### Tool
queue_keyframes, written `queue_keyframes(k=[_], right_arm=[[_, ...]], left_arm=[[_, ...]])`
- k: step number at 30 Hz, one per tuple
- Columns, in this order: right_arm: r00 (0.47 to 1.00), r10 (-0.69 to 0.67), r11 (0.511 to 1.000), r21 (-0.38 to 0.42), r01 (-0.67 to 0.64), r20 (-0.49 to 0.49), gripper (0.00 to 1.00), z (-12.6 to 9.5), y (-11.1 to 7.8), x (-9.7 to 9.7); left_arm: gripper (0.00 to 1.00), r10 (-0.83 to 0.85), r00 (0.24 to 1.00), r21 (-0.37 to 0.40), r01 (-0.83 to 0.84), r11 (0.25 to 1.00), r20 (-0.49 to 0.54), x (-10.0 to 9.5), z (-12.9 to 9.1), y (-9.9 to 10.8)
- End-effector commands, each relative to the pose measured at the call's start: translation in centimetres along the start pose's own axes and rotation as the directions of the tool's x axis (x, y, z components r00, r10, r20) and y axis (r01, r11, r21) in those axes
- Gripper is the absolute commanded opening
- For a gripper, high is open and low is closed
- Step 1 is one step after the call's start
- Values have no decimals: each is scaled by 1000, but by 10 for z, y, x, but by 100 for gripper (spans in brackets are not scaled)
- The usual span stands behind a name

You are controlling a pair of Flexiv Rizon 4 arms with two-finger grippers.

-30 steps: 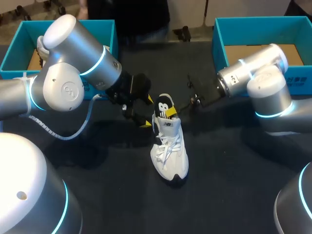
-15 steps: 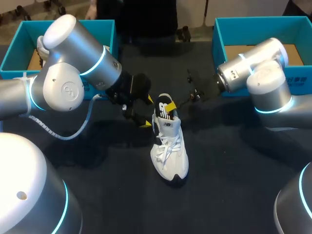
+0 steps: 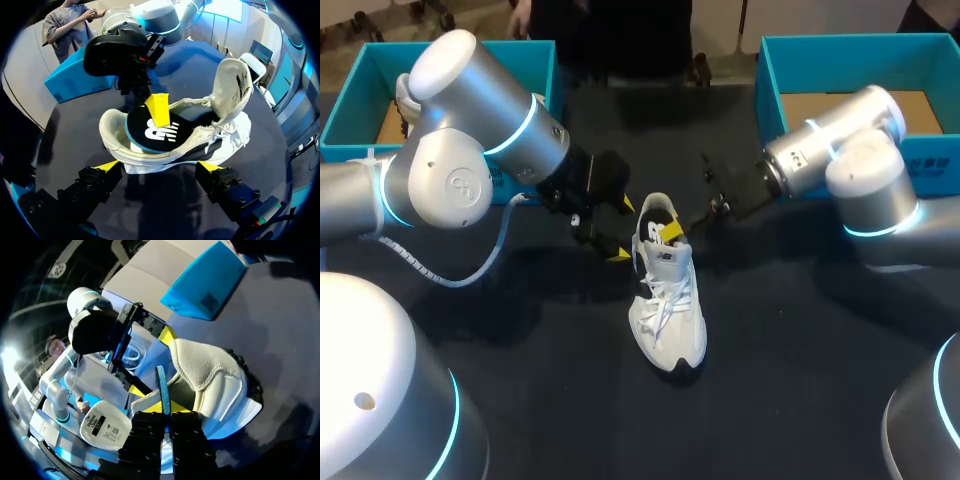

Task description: Take the shoe out of the shoebox, open the shoe tongue, remove and reinsert the insole, then place the shoe into the shoebox

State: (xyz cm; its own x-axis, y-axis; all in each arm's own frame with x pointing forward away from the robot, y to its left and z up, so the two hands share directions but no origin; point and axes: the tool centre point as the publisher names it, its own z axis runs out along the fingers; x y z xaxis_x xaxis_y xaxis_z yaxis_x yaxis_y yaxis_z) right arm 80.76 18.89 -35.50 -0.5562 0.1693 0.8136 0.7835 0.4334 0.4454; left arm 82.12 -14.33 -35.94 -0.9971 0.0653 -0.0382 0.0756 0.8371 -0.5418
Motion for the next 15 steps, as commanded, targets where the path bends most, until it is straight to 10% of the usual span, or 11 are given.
queue_keyframes(k=[1, 15], right_arm=[[1000, 5, 1000, -7, -5, 7, 0, 3, -6, 2], [996, -44, 999, -19, 46, 81, 47, -8, 9, 18]], left_arm=[[100, 0, 1000, -3, 0, 1000, 2, 0, 0, 0], [100, 0, 1000, -3, 0, 1000, 2, 0, 0, 0]])
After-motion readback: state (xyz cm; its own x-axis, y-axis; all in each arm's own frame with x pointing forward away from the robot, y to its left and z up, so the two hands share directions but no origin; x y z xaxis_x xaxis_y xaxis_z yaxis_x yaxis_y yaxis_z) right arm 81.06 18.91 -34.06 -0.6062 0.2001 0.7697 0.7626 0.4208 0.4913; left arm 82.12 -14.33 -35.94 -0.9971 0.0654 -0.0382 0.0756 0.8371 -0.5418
